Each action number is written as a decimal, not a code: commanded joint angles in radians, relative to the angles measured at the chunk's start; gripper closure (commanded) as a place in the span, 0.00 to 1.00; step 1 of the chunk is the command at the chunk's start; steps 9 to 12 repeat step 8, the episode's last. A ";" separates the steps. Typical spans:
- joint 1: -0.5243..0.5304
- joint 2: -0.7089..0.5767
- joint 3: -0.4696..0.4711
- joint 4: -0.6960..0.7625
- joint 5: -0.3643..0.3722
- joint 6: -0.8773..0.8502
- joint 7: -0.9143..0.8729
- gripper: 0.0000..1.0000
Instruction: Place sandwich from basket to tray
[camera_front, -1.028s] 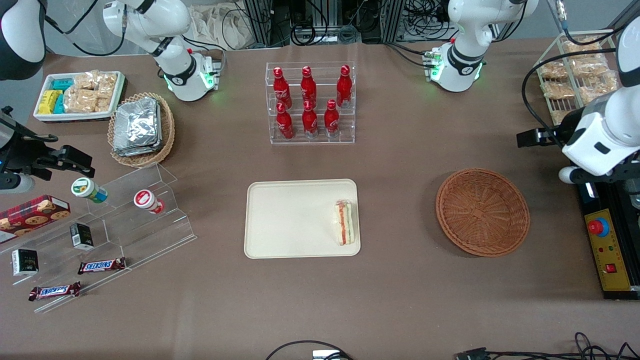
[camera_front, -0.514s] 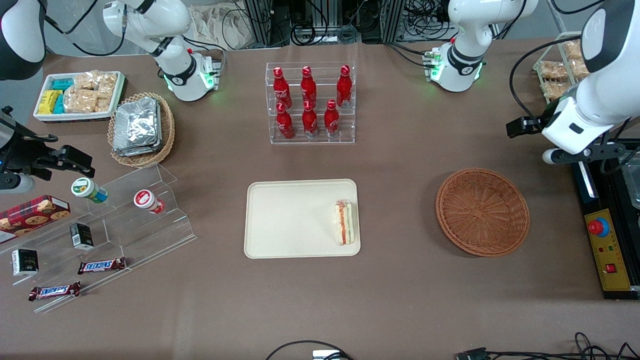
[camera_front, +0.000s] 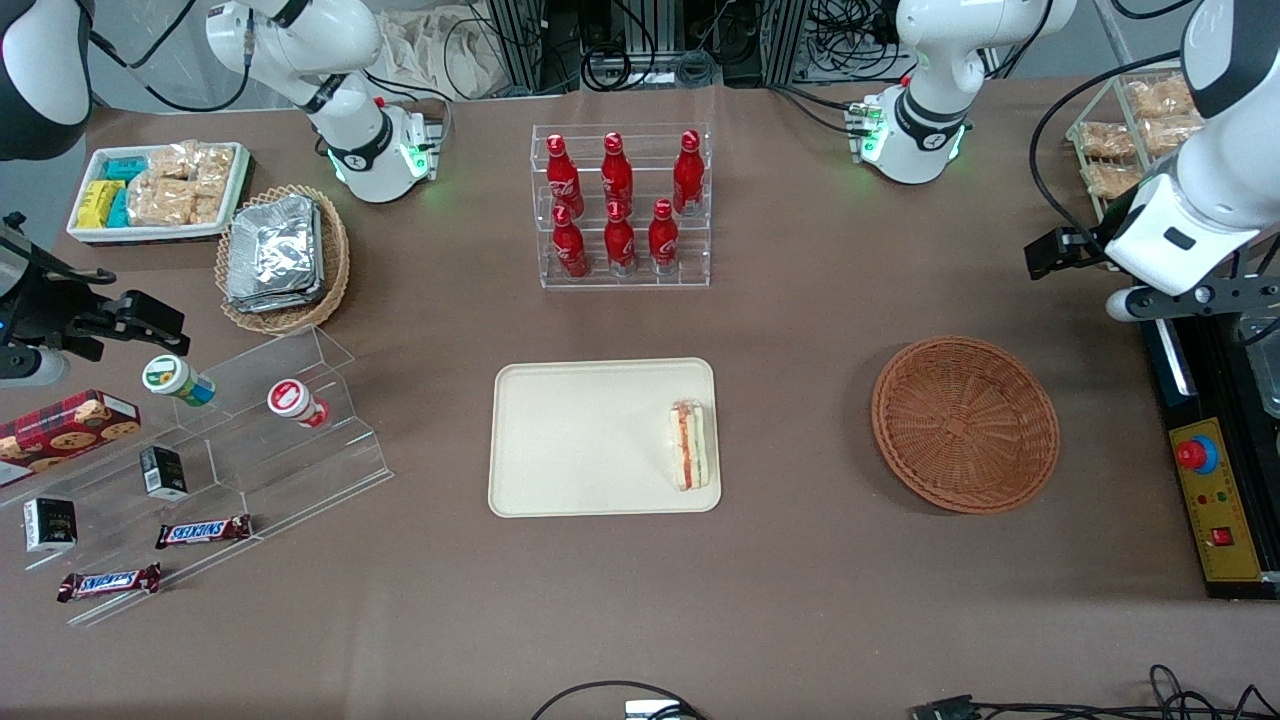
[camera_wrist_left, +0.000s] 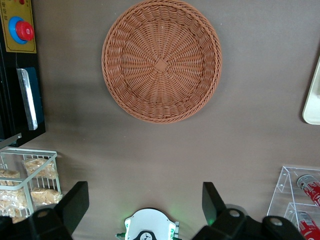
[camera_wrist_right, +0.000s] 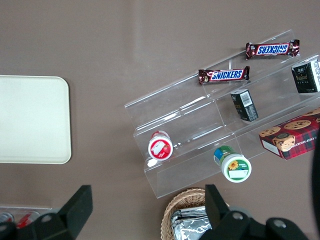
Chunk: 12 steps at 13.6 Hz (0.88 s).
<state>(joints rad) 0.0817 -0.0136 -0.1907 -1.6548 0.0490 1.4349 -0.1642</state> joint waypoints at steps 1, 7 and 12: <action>0.009 0.012 -0.010 0.012 0.000 -0.007 0.008 0.00; 0.012 0.009 -0.009 0.007 0.000 -0.001 0.005 0.00; 0.013 0.009 -0.009 0.009 0.000 0.001 0.005 0.00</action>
